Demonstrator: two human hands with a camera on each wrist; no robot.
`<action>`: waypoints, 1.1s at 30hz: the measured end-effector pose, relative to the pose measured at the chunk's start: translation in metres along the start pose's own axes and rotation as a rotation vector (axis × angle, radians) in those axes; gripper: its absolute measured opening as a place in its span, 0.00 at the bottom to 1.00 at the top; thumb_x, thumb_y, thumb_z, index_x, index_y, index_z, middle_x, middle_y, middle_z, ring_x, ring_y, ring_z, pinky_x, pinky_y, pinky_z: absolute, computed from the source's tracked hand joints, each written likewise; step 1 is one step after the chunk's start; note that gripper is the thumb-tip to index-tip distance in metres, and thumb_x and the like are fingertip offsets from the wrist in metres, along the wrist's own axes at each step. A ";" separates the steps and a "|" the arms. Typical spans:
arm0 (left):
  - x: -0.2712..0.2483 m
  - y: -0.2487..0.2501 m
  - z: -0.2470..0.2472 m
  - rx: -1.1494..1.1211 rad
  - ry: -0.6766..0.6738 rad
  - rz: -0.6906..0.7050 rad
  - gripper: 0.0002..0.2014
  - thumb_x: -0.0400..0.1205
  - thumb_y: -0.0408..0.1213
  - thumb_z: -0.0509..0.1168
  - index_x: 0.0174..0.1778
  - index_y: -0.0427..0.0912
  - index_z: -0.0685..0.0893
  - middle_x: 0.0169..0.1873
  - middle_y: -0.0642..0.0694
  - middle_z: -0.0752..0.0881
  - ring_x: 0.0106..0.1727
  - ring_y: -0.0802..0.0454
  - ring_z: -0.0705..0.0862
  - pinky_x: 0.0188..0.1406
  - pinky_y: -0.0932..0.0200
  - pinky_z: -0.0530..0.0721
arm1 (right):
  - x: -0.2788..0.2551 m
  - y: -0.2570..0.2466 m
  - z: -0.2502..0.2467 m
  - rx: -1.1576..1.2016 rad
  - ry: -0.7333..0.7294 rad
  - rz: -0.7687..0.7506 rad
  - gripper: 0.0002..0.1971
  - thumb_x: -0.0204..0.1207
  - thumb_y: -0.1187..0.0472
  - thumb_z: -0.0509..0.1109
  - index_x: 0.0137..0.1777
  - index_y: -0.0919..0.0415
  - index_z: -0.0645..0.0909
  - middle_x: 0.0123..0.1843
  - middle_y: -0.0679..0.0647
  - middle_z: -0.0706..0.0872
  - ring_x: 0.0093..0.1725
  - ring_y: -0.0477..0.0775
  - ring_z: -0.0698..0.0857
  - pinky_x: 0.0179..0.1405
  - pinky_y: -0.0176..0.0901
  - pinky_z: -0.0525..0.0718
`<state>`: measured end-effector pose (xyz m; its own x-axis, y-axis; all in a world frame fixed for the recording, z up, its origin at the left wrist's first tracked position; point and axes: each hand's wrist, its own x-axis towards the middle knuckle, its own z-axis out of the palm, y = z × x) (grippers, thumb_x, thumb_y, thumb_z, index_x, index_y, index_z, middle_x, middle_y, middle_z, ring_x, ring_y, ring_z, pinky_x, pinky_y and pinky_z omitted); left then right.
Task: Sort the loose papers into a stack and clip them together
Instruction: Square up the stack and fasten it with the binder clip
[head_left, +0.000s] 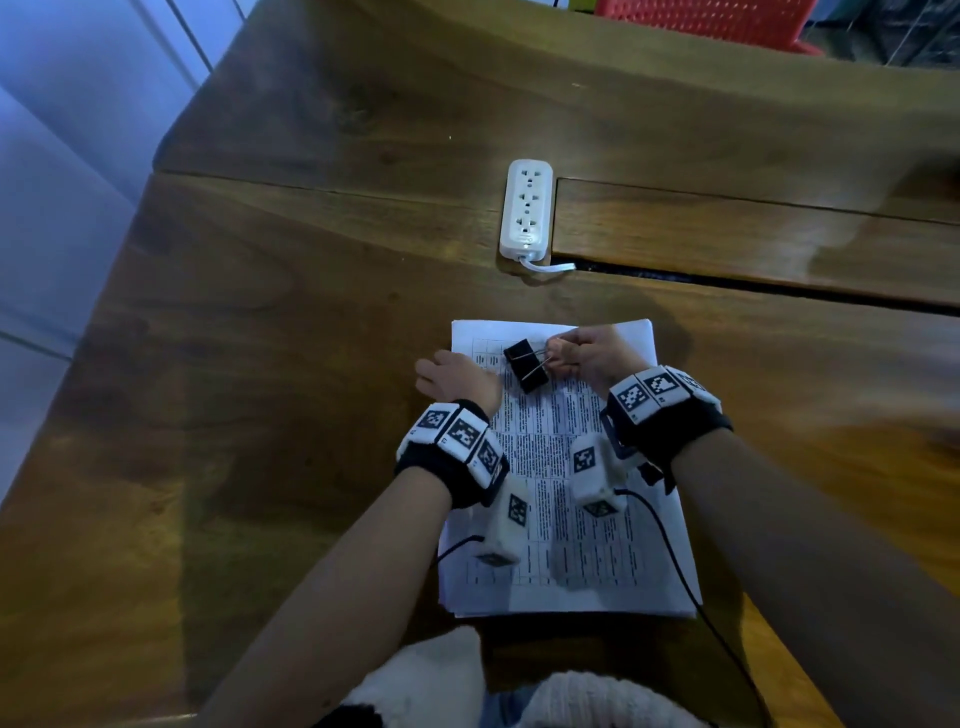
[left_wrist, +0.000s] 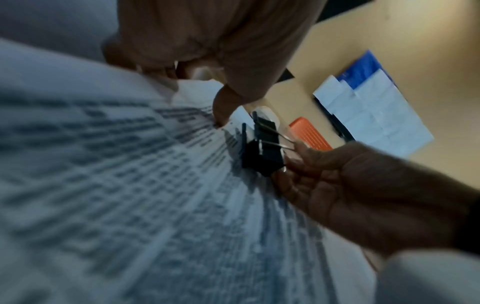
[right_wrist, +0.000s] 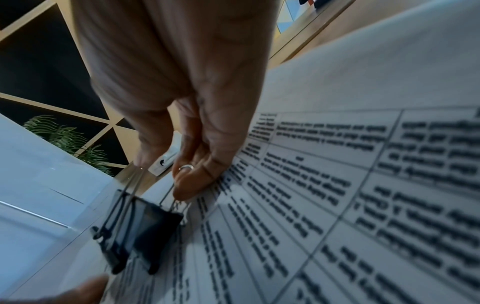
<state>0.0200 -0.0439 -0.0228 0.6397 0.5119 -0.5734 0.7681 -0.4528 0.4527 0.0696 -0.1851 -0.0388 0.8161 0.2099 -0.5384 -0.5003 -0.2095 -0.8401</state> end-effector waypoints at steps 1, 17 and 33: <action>-0.001 0.005 -0.001 0.002 -0.010 -0.049 0.29 0.82 0.41 0.63 0.73 0.30 0.61 0.75 0.34 0.59 0.76 0.37 0.61 0.74 0.50 0.65 | 0.000 0.001 0.000 0.003 -0.003 -0.003 0.10 0.79 0.72 0.63 0.36 0.65 0.79 0.33 0.59 0.80 0.32 0.50 0.81 0.31 0.33 0.82; 0.017 0.002 -0.020 -0.349 -0.337 -0.026 0.22 0.88 0.40 0.46 0.74 0.30 0.67 0.71 0.35 0.73 0.73 0.41 0.71 0.71 0.52 0.68 | 0.001 0.006 -0.001 -0.002 -0.028 -0.053 0.10 0.80 0.71 0.60 0.37 0.64 0.77 0.34 0.58 0.79 0.21 0.37 0.83 0.24 0.25 0.80; 0.049 -0.002 -0.016 -0.544 -0.272 0.169 0.09 0.80 0.27 0.61 0.39 0.44 0.81 0.43 0.41 0.84 0.44 0.47 0.81 0.47 0.55 0.83 | 0.010 -0.054 -0.006 -0.476 0.058 -0.283 0.04 0.76 0.68 0.68 0.50 0.64 0.80 0.39 0.49 0.83 0.38 0.43 0.83 0.40 0.26 0.82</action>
<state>0.0504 -0.0066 -0.0411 0.7785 0.2294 -0.5843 0.6071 -0.0388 0.7937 0.1065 -0.1779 0.0022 0.9208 0.2708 -0.2806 -0.0846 -0.5636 -0.8217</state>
